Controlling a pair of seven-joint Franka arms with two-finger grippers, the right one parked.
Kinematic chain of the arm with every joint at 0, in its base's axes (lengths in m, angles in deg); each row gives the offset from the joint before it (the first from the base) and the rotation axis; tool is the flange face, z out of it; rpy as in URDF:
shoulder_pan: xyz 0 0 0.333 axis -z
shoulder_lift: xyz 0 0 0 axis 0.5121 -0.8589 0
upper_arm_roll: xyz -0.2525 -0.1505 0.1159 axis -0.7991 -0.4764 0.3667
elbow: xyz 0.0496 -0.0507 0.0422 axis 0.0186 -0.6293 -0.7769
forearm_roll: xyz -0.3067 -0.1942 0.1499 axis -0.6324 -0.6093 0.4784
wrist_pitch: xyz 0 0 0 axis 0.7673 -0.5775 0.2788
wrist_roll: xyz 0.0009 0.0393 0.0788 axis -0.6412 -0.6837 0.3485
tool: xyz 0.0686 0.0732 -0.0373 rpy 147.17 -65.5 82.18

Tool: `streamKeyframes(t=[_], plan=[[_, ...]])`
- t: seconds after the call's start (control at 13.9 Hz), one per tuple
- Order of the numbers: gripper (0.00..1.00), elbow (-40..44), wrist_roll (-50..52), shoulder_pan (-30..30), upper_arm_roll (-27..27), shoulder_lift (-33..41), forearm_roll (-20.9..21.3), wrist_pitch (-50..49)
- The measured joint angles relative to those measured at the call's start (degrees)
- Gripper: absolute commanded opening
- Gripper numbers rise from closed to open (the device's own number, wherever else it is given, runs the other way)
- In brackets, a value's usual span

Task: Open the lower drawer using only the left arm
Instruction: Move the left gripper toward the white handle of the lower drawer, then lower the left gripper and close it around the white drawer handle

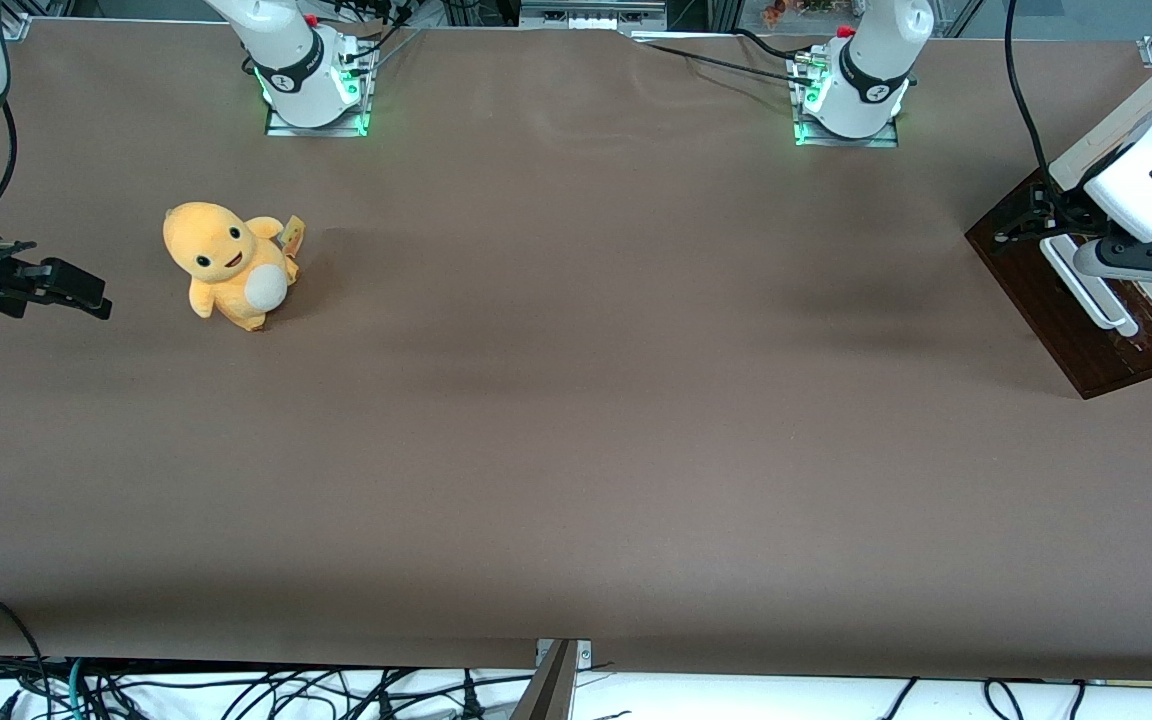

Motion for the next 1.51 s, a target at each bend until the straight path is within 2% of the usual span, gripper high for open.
streamKeyframes(t=[1.15, 1.51], plan=[[1.00, -0.1, 0.0, 0.0, 0.0, -0.4, 0.0, -0.8], [1.00, -0.3, 0.0, -0.1, 0.1, -7.2, 1.2, -1.1]])
